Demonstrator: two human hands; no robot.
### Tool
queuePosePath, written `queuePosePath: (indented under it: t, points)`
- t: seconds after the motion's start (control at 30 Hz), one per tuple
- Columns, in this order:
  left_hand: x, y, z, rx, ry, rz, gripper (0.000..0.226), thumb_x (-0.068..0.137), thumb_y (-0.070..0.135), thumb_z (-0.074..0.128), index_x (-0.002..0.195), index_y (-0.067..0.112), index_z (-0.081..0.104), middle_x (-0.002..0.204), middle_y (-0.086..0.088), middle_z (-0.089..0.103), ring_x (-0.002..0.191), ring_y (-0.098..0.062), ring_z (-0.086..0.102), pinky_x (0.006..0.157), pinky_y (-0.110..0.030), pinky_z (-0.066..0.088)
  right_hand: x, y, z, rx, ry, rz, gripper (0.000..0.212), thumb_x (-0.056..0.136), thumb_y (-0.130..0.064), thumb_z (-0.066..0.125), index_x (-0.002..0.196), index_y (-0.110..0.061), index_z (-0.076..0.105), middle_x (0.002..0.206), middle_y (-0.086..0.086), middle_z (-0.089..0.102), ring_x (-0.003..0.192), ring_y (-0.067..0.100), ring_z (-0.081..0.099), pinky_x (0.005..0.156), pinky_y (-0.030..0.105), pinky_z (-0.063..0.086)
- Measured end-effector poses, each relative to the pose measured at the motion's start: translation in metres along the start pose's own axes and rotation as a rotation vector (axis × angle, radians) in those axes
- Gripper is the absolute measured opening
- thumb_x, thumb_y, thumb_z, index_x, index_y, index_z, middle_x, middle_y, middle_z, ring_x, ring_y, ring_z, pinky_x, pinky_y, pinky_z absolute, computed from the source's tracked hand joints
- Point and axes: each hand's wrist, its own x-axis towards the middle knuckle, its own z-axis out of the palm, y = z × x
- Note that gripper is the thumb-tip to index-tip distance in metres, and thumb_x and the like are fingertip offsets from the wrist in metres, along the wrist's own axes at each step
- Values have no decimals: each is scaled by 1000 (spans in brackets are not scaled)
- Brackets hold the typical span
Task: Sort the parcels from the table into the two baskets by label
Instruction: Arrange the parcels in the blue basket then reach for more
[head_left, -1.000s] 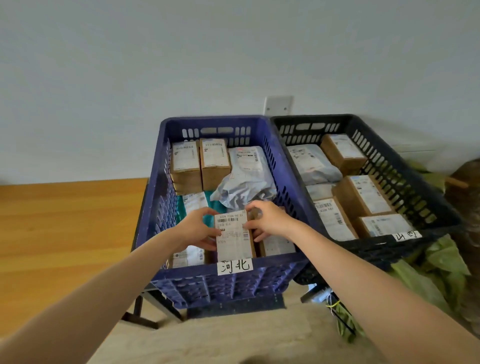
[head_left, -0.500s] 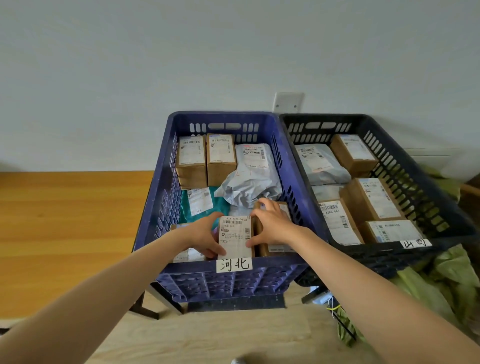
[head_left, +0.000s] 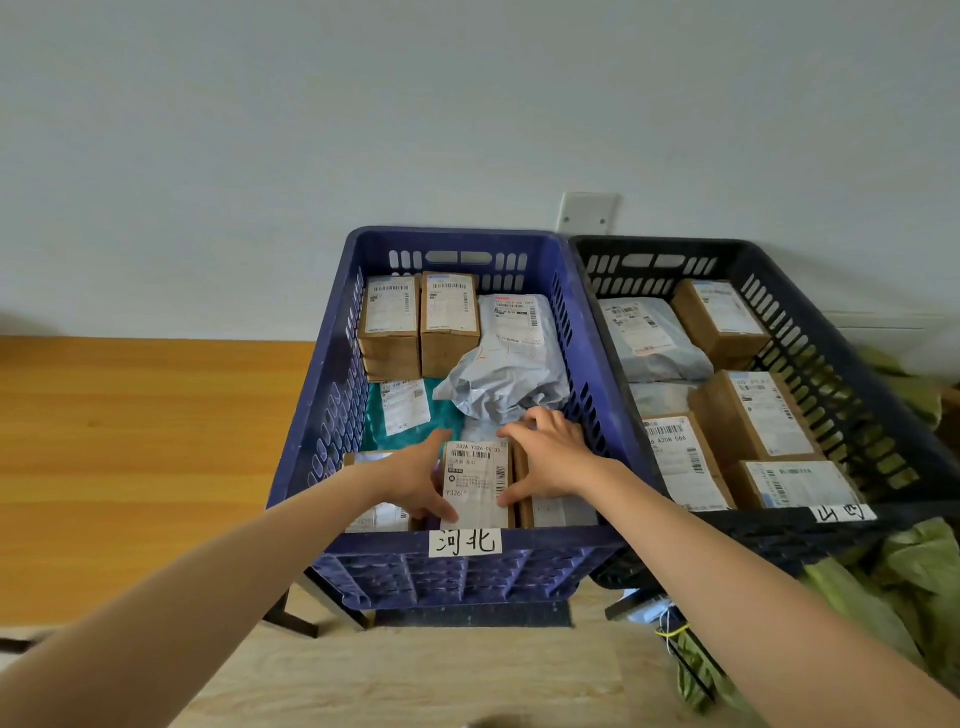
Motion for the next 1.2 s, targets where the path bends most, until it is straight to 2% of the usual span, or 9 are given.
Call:
queuePosePath:
  t: [0.07, 0.2, 0.3, 0.37, 0.53, 0.7, 0.87, 1.03, 1.2]
  points:
    - [-2, 1, -1, -35, 0, -1, 113, 74, 11, 81, 152, 27, 1, 128, -10, 58, 108, -26, 63, 67, -25, 57, 1, 1, -4, 38, -3, -4, 101, 66, -61, 77, 148, -33, 26, 153, 5, 14, 143, 28, 9, 115, 45, 16]
    - [-12, 5, -10, -31, 56, 32, 112, 76, 12, 81, 153, 24, 1, 132, -12, 56, 111, -24, 60, 86, -31, 53, 8, -5, -17, 178, 50, -66, 95, 70, -57, 77, 148, -33, 28, 153, 1, 16, 143, 25, 12, 114, 45, 20]
    - [-23, 7, -29, -30, 204, 95, 92, 83, 17, 75, 152, 26, 14, 134, -10, 55, 108, -17, 57, 91, -28, 47, 18, -19, -31, 308, 123, -150, 83, 77, -48, 76, 146, -29, 35, 150, 1, 25, 140, 22, 23, 114, 43, 28]
    - [-36, 3, -46, 8, 311, 118, 77, 90, 23, 67, 150, 28, 20, 138, -9, 53, 118, -21, 55, 96, -32, 48, 24, -35, -42, 392, 195, -175, 72, 83, -45, 71, 145, -25, 39, 147, 1, 32, 136, 21, 33, 111, 39, 34]
    - [-83, -21, -95, 33, 548, 177, 63, 96, 23, 57, 150, 23, 24, 144, -3, 48, 128, -22, 49, 100, -31, 43, 38, -104, -61, 407, 334, -265, 53, 95, -34, 58, 143, -19, 41, 146, 2, 37, 131, 19, 42, 109, 33, 36]
    - [-141, -92, -137, -67, 732, 136, 58, 99, 25, 53, 150, 25, 25, 149, -6, 41, 134, -23, 42, 102, -34, 42, 57, -201, -66, 425, 401, -365, 44, 99, -30, 52, 140, -19, 44, 145, 0, 39, 128, 15, 43, 104, 27, 35]
    - [-199, -187, -167, -132, 824, 52, 58, 99, 27, 52, 150, 27, 25, 149, -6, 40, 135, -22, 40, 102, -33, 41, 78, -311, -54, 382, 389, -473, 42, 101, -29, 48, 140, -14, 44, 143, 3, 41, 130, 16, 42, 101, 21, 31]
    - [-253, -284, -184, -203, 900, -36, 55, 99, 27, 52, 149, 27, 28, 148, -5, 41, 134, -22, 42, 93, -27, 41, 104, -409, -25, 403, 349, -492, 44, 100, -35, 49, 139, -15, 45, 142, 4, 43, 129, 18, 44, 101, 28, 38]
    - [-299, -374, -189, -290, 937, -147, 54, 100, 24, 51, 149, 27, 27, 149, -5, 39, 135, -21, 40, 88, -26, 43, 128, -492, 7, 457, 303, -474, 37, 97, -29, 55, 132, -16, 51, 137, 6, 48, 125, 21, 48, 99, 32, 42]
